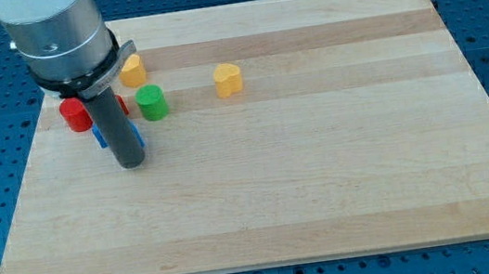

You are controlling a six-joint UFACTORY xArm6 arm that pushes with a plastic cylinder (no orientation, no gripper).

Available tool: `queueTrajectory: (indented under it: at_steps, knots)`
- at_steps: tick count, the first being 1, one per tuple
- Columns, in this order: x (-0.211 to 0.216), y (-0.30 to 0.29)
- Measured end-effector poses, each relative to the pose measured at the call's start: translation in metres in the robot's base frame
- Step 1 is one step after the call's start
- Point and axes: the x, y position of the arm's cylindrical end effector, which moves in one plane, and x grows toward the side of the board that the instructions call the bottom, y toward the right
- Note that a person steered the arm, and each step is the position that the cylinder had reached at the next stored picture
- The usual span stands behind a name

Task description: Place the yellow heart towards the bottom right side of the green circle

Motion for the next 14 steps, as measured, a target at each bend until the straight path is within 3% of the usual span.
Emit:
queueTrajectory:
  at_steps: [2,4,7,8,10,11,13,14]
  knots:
    - [0.0,-0.016]
    - [0.0,0.037]
    - [0.005,0.048]
    - [0.006,0.085]
    - [-0.041,0.165]
    - [-0.072,0.177]
    - [-0.122,0.169]
    - [-0.124,0.143]
